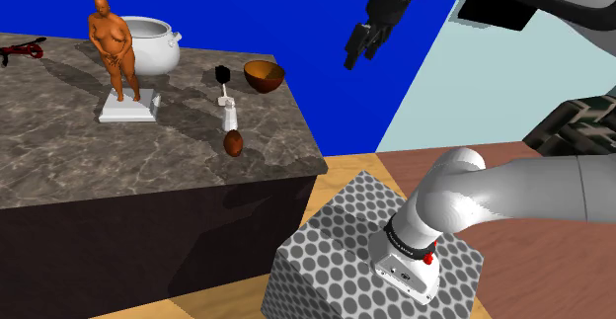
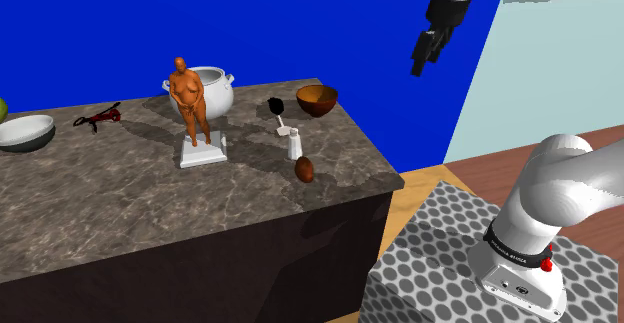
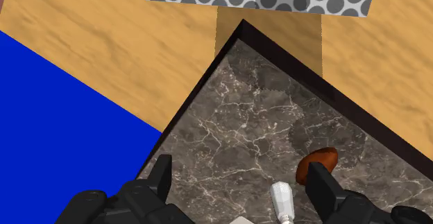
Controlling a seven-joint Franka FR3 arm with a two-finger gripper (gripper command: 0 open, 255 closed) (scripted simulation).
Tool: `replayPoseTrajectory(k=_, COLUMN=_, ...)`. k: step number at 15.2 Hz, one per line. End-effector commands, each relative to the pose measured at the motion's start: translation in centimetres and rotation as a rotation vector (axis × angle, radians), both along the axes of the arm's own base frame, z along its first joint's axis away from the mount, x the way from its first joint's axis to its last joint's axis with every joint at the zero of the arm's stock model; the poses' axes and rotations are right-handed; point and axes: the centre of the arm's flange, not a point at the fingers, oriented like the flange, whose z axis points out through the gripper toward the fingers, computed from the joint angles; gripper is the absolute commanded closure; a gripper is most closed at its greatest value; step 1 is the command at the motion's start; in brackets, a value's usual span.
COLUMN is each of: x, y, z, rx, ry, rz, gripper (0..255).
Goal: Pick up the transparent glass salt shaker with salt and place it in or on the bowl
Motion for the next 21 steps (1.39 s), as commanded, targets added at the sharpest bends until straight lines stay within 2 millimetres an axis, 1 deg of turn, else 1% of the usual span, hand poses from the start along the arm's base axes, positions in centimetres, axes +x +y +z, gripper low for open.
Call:
replayPoseTrajectory(k=1, x=0.0, y=0.0, z=0.0, rx=0.000, ry=0.000, rz=0.000, gripper=0)
replayPoseTrajectory(k=11, x=9.1, y=1.7, z=-8.6, rx=0.013, ry=-0.036, rz=0.135, gripper=0)
replayPoseTrajectory(k=21, x=18.2, y=4.7, z=-16.9, rx=0.027, ry=-0.071, rz=0.271, gripper=0)
